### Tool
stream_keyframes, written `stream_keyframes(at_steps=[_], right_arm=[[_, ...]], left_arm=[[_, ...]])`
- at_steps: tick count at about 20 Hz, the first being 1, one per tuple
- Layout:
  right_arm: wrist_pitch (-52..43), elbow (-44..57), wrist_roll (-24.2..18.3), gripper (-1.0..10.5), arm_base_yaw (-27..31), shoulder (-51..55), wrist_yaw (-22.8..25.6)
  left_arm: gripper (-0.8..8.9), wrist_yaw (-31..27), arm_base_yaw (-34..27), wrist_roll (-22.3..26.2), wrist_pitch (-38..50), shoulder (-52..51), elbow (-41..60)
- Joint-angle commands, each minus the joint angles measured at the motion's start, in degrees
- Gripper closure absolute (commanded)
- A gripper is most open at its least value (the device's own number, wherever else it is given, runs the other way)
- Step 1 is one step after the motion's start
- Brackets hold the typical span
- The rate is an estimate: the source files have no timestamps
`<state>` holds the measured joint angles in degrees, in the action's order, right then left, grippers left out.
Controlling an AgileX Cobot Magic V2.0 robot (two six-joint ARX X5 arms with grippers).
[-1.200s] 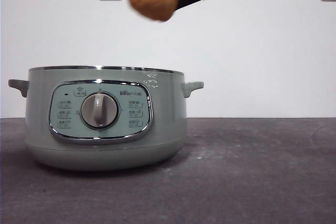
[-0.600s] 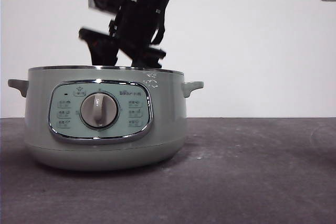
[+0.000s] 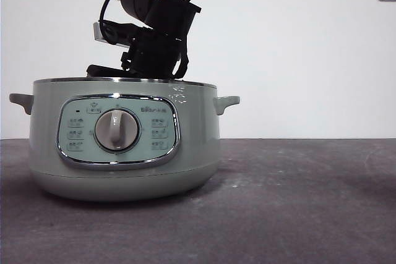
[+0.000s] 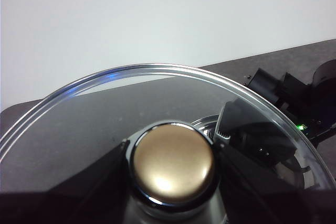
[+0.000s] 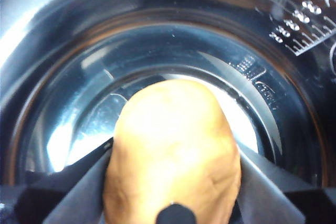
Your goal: Pick up the potato,open the lid,put the potato in the pot,close the lid
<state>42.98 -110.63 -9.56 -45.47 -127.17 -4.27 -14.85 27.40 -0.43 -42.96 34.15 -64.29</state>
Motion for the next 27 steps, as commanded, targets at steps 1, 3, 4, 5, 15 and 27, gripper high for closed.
stream_keyframes(at_steps=[1,3,4,5,15,27], right_arm=[[-0.26,0.17,-0.28,5.1,-0.31,-0.76,0.22],[-0.55,0.17,0.28,4.0,-0.48,-0.76,0.37],[-0.55,0.17,0.39,4.0,-0.48,-0.76,0.37],[-0.52,0.17,0.72,4.1,-0.46,-0.76,0.35],[14.23,0.02,1.53,4.1,1.64,19.02,0.17],[23.63,0.02,2.25,6.4,4.17,47.63,0.20]], left_arm=[[8.21,-0.15,0.02,0.50,2.78,-0.55,-0.68],[8.21,-0.15,0.02,0.52,2.80,-0.55,-0.68],[8.21,-0.15,0.02,0.52,2.80,-0.55,-0.68],[8.21,-0.15,0.02,0.52,2.80,-0.55,-0.68],[8.21,-1.55,0.02,0.68,5.86,1.62,-0.68],[8.21,12.44,0.02,0.48,19.47,27.21,-0.68]])
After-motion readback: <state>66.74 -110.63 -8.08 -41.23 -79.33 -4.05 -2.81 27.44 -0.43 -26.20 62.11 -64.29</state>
